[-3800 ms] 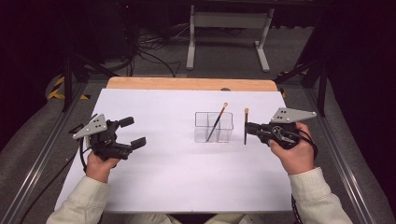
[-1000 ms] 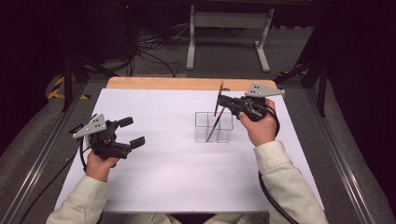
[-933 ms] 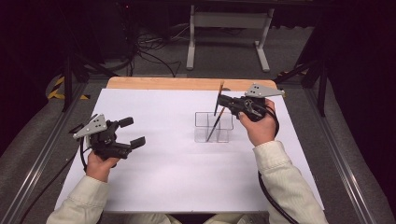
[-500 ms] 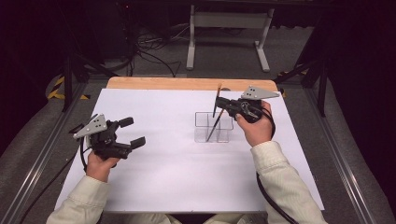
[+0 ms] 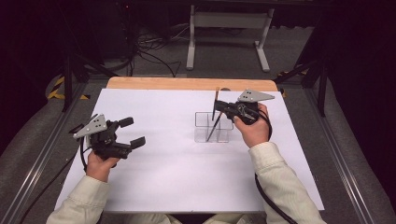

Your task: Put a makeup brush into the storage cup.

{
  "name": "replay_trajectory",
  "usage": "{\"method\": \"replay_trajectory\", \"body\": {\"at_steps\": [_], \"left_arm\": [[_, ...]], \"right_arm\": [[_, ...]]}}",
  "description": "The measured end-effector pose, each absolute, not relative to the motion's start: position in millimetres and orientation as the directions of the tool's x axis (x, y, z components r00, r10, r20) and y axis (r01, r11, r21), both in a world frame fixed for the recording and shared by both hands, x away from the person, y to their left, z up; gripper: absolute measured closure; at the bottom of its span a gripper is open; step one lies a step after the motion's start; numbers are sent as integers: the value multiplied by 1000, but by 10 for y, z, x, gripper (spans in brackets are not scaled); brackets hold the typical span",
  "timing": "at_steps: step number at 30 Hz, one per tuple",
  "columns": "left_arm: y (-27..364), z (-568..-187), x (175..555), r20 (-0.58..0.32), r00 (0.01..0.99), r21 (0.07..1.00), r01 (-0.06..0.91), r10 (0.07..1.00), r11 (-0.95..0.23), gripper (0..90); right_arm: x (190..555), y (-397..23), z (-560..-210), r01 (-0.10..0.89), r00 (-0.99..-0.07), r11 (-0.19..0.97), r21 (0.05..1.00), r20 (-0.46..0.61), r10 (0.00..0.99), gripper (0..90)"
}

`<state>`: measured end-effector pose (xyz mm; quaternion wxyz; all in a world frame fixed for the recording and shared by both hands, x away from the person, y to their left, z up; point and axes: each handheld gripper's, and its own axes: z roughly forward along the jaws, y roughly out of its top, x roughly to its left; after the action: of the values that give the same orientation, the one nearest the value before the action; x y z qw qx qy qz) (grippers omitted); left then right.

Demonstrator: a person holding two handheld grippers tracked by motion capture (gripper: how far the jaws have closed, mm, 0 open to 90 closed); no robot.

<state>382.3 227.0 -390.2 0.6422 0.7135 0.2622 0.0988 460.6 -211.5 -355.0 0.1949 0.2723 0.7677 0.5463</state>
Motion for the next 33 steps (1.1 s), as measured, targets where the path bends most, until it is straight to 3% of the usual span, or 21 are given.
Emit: {"method": "replay_trajectory", "body": {"at_steps": [29,30,33], "left_arm": [[2275,-3897,3822,-195,843,969,246,501,-36,15],[2275,-3898,3822,-196,843,968,247,502,-36,15],[2274,-3898,3822,-195,843,969,246,501,-37,15]], "right_arm": [[4643,-2064,-3716,227,-783,282,932,3,622,830],[4642,-2064,-3720,229,-788,285,931,5,616,802],[4632,-2056,-3721,203,-780,289,936,-24,626,480]]}}
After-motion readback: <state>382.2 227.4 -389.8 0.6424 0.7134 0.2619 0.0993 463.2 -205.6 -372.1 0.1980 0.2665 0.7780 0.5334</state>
